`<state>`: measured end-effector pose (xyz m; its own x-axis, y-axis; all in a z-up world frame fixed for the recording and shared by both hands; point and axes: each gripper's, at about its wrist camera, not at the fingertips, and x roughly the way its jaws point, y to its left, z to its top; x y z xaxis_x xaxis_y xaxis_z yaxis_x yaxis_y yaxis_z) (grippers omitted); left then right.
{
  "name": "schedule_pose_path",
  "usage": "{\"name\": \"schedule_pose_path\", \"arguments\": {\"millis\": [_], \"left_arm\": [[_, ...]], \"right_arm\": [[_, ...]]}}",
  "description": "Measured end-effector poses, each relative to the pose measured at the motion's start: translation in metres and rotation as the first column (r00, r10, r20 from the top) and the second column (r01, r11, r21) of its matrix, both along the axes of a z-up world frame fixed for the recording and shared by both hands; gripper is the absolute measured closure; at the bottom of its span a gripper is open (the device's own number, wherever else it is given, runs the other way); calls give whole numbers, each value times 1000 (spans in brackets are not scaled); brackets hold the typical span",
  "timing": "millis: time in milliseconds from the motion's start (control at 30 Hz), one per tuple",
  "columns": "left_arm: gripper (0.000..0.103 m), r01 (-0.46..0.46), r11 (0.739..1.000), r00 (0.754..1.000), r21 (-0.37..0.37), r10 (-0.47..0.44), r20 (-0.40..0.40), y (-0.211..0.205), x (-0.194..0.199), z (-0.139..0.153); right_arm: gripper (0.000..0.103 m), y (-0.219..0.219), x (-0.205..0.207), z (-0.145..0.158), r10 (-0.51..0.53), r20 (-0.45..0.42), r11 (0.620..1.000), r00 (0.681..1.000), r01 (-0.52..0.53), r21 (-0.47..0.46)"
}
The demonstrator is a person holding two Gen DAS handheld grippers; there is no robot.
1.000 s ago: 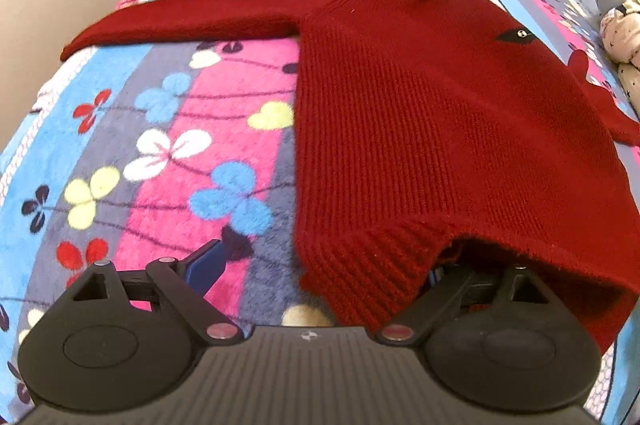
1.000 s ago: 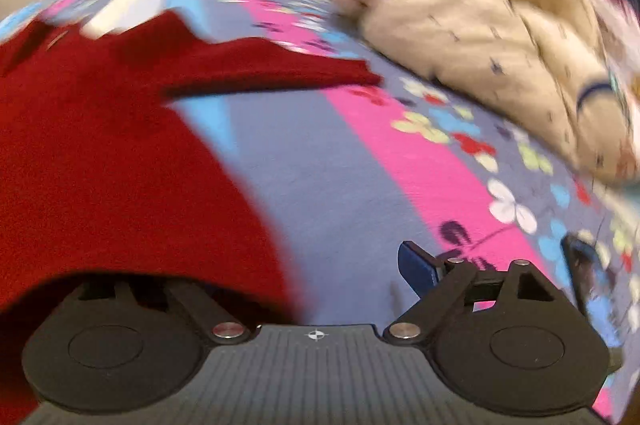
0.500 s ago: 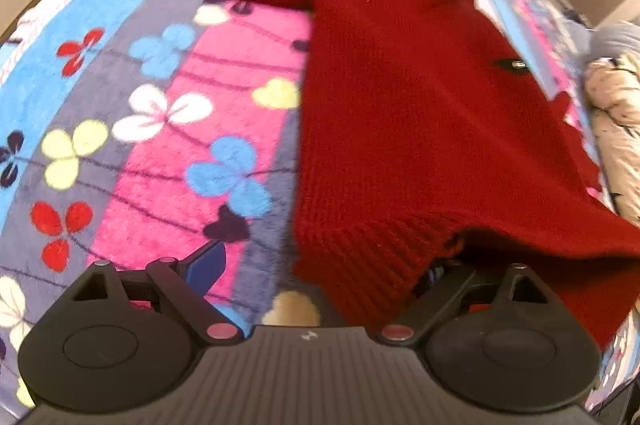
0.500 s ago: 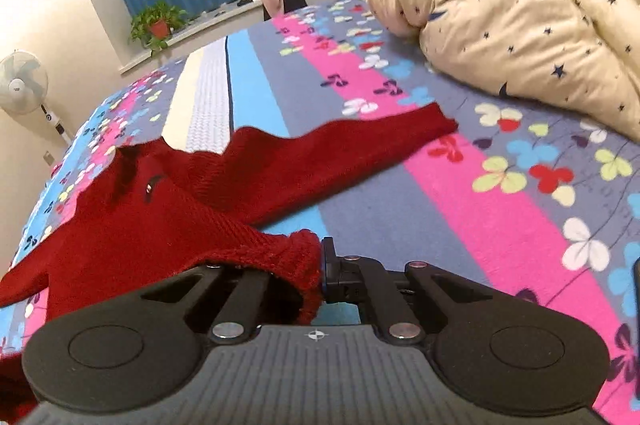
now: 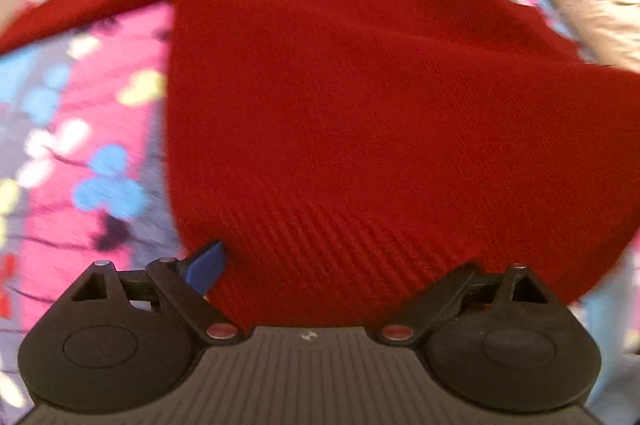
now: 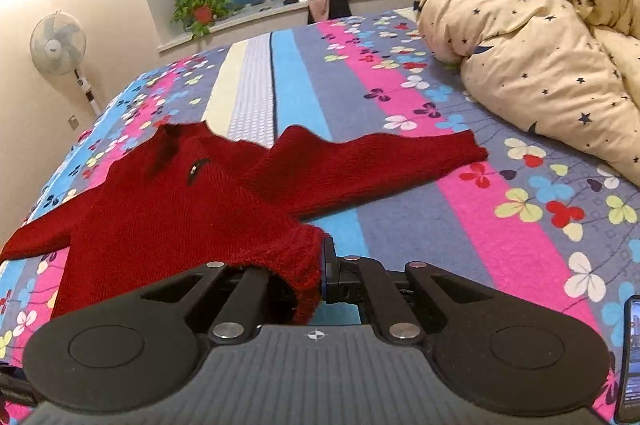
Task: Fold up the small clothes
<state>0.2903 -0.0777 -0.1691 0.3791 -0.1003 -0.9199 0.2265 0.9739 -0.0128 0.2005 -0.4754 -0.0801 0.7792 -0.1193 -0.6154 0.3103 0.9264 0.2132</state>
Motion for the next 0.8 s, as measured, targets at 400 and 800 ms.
{"name": "schedule_pose_path", "arguments": {"millis": [400,800], "left_arm": [[7,-339,939,940,-52,336,-58,117,-1,-12],[7,-343,916,930,-208,363,63,135,17,37]], "right_arm": [[100,-29,3,-25,-147,-45,980,988,152,128],[100,-29,-28,4,-146,60,986,988,140,92]]}}
